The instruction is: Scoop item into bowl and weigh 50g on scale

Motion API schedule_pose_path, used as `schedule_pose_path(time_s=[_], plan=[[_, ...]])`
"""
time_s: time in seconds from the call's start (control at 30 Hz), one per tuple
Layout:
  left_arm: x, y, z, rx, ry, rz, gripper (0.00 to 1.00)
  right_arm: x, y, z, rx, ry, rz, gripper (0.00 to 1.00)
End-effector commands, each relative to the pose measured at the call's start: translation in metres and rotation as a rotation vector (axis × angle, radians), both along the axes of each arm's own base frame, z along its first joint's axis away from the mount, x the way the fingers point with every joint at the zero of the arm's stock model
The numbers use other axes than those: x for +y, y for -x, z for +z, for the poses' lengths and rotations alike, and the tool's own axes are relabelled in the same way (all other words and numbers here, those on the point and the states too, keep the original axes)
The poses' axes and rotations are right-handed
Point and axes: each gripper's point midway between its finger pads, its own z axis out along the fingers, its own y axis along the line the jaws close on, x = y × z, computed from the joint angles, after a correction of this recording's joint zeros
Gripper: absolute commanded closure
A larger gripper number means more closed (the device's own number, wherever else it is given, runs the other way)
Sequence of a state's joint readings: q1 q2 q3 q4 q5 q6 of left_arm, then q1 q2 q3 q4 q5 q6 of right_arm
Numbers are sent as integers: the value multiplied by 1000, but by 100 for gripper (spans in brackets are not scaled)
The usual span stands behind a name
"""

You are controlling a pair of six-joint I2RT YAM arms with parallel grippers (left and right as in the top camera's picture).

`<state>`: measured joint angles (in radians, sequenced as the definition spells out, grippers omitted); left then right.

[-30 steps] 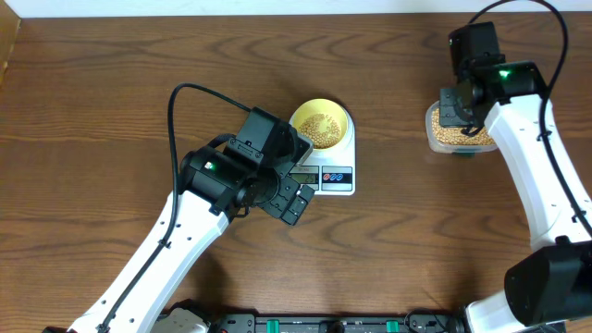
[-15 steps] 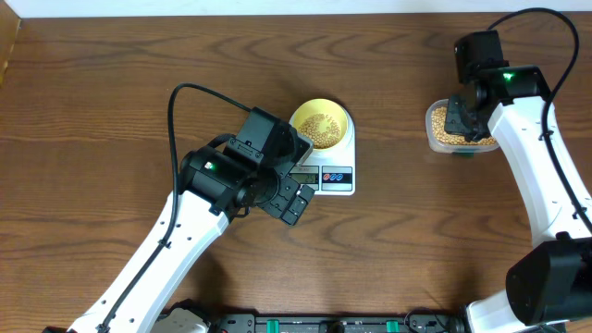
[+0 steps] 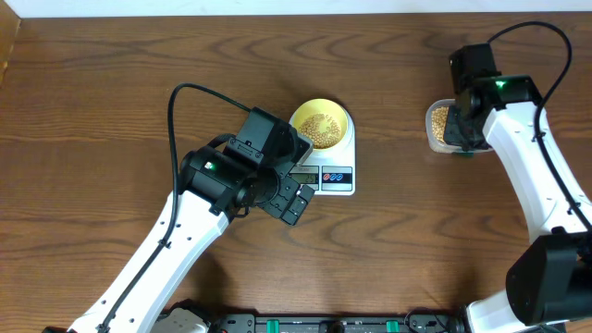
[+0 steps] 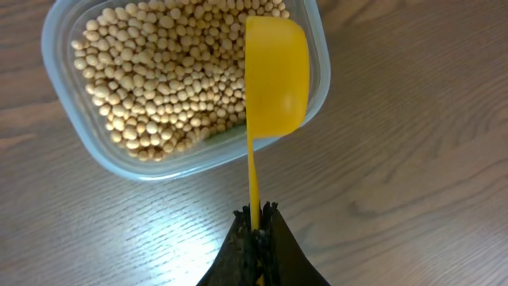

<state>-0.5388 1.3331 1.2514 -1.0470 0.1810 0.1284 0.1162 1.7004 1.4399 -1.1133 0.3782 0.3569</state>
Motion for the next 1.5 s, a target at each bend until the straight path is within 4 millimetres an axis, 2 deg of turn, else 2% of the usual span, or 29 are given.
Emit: schedule_pose_path(time_s=[0.0,0.37,0.77,1.17,1.47], plan=[[-1,-1,6,-18,7,-2,2,-7,3,1,-22,28,-30,99],[-1,-1,6,-18,7,-2,2,-7,-6,-9,-54,20,-31,99],[-1,-1,6,-18,7,-2,2,-4,-8,-35,16,-4,-25,99],[-1,-1,6,-18,7,-2,2,26,-9,-47,38,-202,20,99],[-1,-1,6,-18,7,-2,2,22,-7,-49,51,-319,5,99]])
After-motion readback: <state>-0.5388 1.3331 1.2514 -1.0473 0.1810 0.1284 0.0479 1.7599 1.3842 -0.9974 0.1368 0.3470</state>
